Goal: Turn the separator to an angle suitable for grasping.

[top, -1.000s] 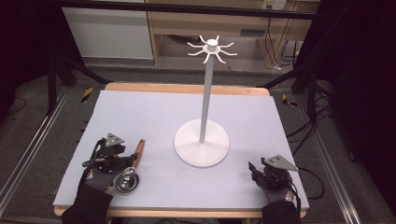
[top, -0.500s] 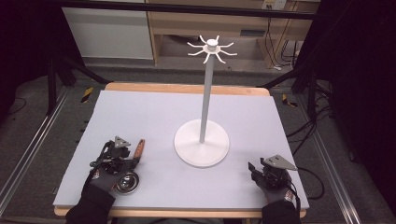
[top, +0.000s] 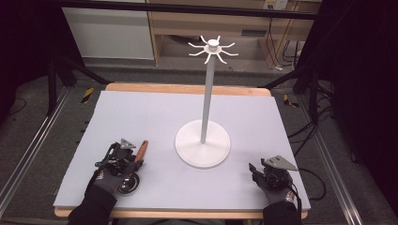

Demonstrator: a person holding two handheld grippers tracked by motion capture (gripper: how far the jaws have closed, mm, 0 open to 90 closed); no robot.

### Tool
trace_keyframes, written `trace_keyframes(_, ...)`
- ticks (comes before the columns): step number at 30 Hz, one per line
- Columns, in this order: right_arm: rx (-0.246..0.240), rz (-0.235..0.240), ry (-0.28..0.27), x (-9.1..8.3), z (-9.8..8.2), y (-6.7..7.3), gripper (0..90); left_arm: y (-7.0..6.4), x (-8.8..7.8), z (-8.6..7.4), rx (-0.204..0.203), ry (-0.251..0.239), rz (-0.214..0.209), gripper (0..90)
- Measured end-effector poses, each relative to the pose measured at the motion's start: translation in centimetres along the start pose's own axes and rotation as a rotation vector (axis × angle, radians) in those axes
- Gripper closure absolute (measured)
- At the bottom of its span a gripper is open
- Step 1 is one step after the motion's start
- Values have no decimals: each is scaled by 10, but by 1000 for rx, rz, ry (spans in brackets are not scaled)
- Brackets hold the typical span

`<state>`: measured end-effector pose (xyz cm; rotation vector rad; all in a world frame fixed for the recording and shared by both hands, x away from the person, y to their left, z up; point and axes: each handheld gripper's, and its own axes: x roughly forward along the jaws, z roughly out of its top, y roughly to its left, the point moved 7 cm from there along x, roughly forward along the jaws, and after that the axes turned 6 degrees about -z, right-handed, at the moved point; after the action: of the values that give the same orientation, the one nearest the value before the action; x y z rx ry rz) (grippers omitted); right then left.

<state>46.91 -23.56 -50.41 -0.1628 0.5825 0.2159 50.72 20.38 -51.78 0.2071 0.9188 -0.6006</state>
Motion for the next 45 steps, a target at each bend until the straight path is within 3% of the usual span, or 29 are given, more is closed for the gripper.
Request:
trace_keyframes(9, -5, -12, -16, 1, 0, -2, 440, -11, 2, -1, 56, 22, -8, 610)
trace_keyframes(14, 1, -9, -10, 1, 0, -1, 437, -9, -2, 2, 43, -2, -1, 505)
trace_keyframes(18, 0, -8, -11, 0, 0, -1, 437, -7, -8, 9, 44, -12, -1, 482)
trace_keyframes(23, -10, -13, -6, 1, 0, -1, 439, -6, -9, 21, 46, -9, 13, 482)
trace_keyframes(30, -6, -7, -4, 1, 0, -1, 444, -5, 3, 33, 40, 43, 17, 492)
trace_keyframes(35, -4, -1, 0, 1, 0, -1, 453, -4, 13, 34, 7, 51, -6, 502)
trace_keyframes(45, -4, 10, 6, 2, -1, 0, 474, -3, 22, 30, 0, 86, -3, 555)
